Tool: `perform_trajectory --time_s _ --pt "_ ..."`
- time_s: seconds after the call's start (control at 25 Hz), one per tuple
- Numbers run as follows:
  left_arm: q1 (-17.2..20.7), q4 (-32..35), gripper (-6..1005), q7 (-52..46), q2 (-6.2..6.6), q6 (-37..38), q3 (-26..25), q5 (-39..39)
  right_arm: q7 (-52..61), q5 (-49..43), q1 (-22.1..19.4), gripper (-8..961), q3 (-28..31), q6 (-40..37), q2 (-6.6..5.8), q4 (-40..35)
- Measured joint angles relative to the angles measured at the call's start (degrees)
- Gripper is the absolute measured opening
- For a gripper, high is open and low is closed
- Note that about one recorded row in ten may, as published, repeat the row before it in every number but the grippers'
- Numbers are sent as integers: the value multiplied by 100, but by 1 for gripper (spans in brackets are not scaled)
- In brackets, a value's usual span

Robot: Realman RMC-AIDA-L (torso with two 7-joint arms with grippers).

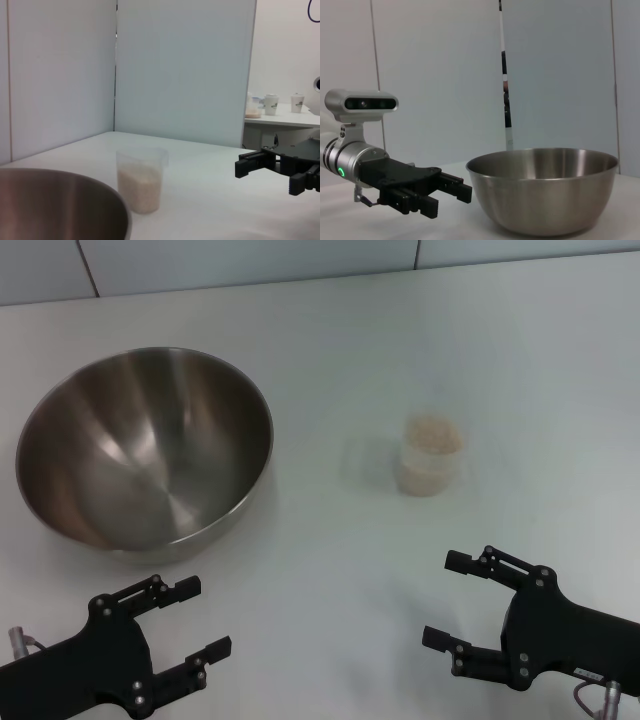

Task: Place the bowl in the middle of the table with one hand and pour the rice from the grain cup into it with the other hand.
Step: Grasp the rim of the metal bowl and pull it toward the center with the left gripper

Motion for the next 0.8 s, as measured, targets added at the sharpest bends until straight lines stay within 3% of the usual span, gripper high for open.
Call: perform_trajectory --time_s 0.2,0.44,0.6,0.68,0.72,0.8 --pt "-9 2 679 -1 -2 -7 -3 0 1 0 1 823 0 3 1 0" --pt "4 3 683 -49 -2 277 -118 -42 0 0 1 821 1 7 1 0" --pt "5 77 685 -361 11 1238 -1012 -92 0 0 1 820 1 8 2 0" --pt "-24 428 686 -1075 -12 1566 -1840 -95 1 0 1 819 1 8 7 2" --pt "-24 428 686 -1075 -12 1566 -1840 -95 1 0 1 819 1 8 7 2" --pt "-51 1273 687 -2217 -54 1308 -2396 -77 1 1 1 819 0 6 8 8"
